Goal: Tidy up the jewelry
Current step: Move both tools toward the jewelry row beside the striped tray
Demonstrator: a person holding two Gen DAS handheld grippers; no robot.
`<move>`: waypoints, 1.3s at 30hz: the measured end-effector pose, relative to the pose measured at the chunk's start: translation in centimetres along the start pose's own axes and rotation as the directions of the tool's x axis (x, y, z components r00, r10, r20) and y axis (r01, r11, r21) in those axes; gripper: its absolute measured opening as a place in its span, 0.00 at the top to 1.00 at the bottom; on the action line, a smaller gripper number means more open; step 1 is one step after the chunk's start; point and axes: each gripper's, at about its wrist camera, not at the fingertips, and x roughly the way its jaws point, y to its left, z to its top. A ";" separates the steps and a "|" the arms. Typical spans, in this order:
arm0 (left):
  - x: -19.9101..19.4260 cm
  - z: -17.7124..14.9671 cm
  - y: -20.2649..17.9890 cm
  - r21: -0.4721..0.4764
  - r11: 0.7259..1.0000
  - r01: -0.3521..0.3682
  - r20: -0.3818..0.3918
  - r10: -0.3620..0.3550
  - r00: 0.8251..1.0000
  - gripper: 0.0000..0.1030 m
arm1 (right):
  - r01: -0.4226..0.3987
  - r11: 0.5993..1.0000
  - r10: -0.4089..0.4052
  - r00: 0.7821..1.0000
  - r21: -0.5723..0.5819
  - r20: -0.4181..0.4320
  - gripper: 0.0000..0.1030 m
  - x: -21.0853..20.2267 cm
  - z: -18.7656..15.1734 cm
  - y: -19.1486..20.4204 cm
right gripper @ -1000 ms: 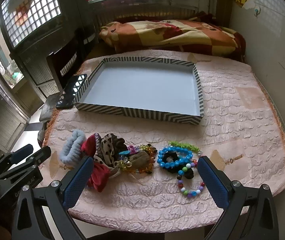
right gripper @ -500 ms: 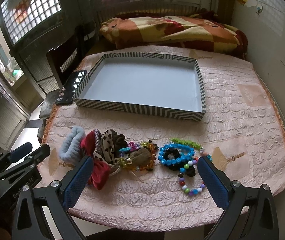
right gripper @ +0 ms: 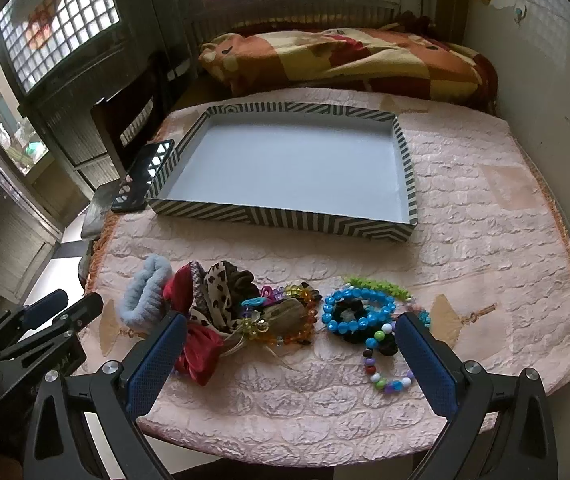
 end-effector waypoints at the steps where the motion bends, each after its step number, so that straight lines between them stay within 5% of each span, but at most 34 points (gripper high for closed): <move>1: 0.1 0.0 0.0 -0.001 1.000 0.001 -0.002 -0.001 1.000 0.54 | 0.000 1.000 0.000 1.000 0.002 -0.001 0.00 0.1 -0.1 -0.1; 39: 1.3 0.1 -0.2 0.004 1.000 0.007 -0.044 -0.006 0.999 0.54 | -0.003 1.000 0.004 0.998 0.015 -0.070 0.00 1.4 -0.2 -0.8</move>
